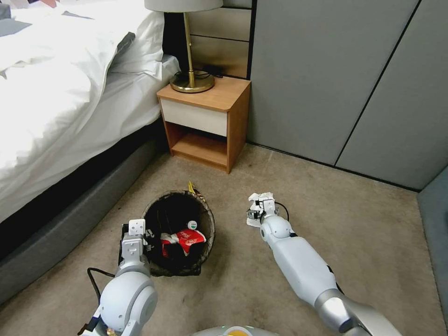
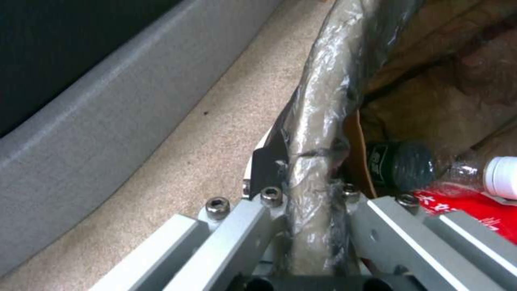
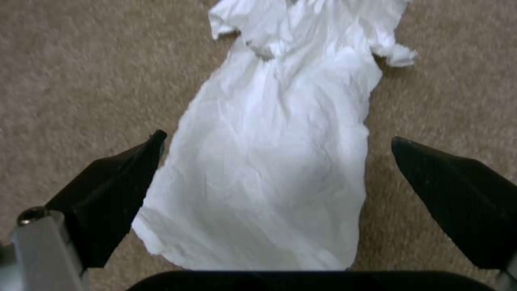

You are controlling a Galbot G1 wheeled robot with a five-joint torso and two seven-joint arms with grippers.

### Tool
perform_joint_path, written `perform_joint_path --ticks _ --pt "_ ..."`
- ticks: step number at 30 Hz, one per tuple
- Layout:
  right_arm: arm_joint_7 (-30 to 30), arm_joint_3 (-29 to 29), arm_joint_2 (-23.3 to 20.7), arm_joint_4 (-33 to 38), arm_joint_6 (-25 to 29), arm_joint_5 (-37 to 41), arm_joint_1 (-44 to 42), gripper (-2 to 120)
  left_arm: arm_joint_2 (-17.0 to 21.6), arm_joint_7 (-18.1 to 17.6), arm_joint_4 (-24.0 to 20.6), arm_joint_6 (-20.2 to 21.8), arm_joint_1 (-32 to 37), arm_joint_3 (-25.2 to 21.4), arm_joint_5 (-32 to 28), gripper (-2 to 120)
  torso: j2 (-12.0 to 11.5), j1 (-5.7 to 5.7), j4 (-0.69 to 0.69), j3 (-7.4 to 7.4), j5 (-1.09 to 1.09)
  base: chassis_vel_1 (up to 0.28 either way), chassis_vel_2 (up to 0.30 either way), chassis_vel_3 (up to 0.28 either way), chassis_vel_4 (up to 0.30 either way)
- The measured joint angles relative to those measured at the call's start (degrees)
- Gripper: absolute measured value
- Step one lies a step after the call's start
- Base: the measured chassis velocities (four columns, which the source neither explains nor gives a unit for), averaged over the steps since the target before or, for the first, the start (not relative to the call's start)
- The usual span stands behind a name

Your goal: Pick up the trash bin, then pick up the garbage from the floor and place it into the trash bin.

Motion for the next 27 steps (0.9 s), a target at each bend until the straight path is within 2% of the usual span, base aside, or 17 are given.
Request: perform_joint_path --ticks 5,9,11,12,15,17,18,19,21,22,25,26,27 --pt "-0.66 0.52 0.6 -2.34 0.97 -1.02 0.18 99 -0.06 -0.01 0.0 0.0 0.0 0.0 0.0 0 0.0 0.0 0.0 0.0 0.0 0.0 0.0 0.0 0.0" --pt "-0.96 0.77 1.0 -3.49 1.75 -1.75 0.19 90 -0.14 -0.03 0.0 0.0 0.01 -0.02 0.01 0 0.0 0.0 0.0 0.0 0.0 0.0 0.0 0.0 0.0" --pt "-1.4 0.87 1.16 -4.12 2.3 -2.29 0.15 80 -0.28 -0.03 0.0 -0.02 0.07 -0.01 0.08 0 0.0 0.0 0.0 0.0 0.01 0.0 0.0 0.0 0.0" --pt "-1.4 0.87 1.16 -4.12 2.3 -2.29 0.15 80 -0.28 -0.03 0.0 -0.02 0.07 -0.01 0.08 0 0.0 0.0 0.0 0.0 0.01 0.0 0.0 0.0 0.0" --pt "-1.75 1.06 1.31 -4.71 2.91 -2.79 0.04 63 -0.41 -0.03 0.0 -0.03 0.19 0.0 0.14 0 0.01 0.0 0.0 0.0 0.0 0.0 0.0 0.0 0.0" --pt "-1.75 1.07 1.33 -4.74 2.94 -2.81 0.03 63 -0.41 -0.03 0.0 -0.03 0.19 -0.01 0.15 0 0.0 0.0 0.0 0.0 0.0 0.0 0.0 0.0 0.0" --pt "-1.76 1.1 1.44 -4.92 3.22 -2.97 -0.02 55 -0.37 -0.03 -0.05 -0.03 0.22 -0.01 0.15 0 0.0 0.0 0.0 0.0 0.01 0.0 0.0 0.0 0.0" --pt "-1.76 1.1 1.44 -4.92 3.22 -2.97 -0.02 55 -0.37 -0.03 -0.05 -0.03 0.22 -0.01 0.15 0 0.0 0.0 0.0 0.0 0.01 0.0 0.0 0.0 0.0" --pt "-1.77 1.19 1.53 -5.11 3.49 -3.13 -0.02 43 -0.32 -0.03 -0.05 -0.04 0.22 -0.02 0.16 0 0.0 0.0 0.01 0.0 0.01 0.0 0.0 0.0 0.0" --pt "-1.77 1.19 1.53 -5.11 3.49 -3.13 -0.02 43 -0.32 -0.03 -0.05 -0.04 0.22 -0.02 0.16 0 0.0 0.0 0.01 0.0 0.01 0.0 0.0 0.0 0.0" --pt "-1.77 1.22 1.4 -5.12 3.72 -3.34 -0.11 29 -0.36 -0.03 -0.06 -0.04 0.24 0.0 0.18 0 0.0 0.0 0.01 0.0 0.01 0.0 0.0 0.0 0.0" --pt "-1.77 1.22 1.4 -5.12 3.72 -3.34 -0.11 29 -0.36 -0.03 -0.06 -0.04 0.24 0.0 0.18 0 0.0 0.0 0.01 0.0 0.01 0.0 0.0 0.0 0.0" --pt "-1.77 1.22 1.3 -5.1 3.77 -3.42 -0.13 23 -0.36 -0.03 -0.06 -0.04 0.23 0.02 0.19 0 0.01 0.0 0.01 0.0 0.01 0.0 0.0 0.0 0.0"
